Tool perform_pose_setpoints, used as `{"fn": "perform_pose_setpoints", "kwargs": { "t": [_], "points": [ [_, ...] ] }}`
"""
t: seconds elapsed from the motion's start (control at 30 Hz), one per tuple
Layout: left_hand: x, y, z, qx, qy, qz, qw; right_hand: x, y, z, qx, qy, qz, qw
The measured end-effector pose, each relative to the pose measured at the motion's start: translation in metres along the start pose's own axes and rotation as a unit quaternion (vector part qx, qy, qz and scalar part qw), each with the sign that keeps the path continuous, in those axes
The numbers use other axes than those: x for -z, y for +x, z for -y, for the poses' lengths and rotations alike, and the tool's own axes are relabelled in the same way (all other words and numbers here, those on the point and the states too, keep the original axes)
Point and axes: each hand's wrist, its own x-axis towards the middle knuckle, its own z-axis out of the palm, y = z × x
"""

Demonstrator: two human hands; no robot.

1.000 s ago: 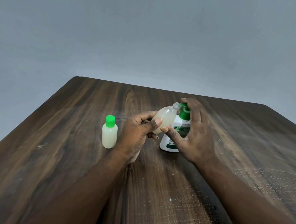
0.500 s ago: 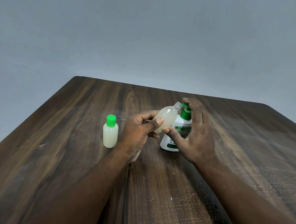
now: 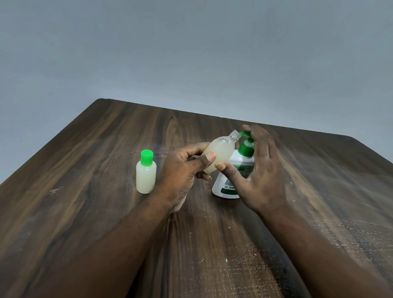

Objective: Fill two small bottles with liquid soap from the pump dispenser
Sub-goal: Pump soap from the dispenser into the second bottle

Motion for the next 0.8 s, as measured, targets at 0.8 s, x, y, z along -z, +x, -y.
{"fn": "perform_pose_setpoints", "kwargs": {
  "t": [0.8],
  "points": [
    [-0.0005, -0.0003, 0.0028, 0.002, 0.017, 0.004, 1.0, -0.002, -0.0032, -0.0053, -0.001, -0.023, 0.013, 1.0]
  ]
}}
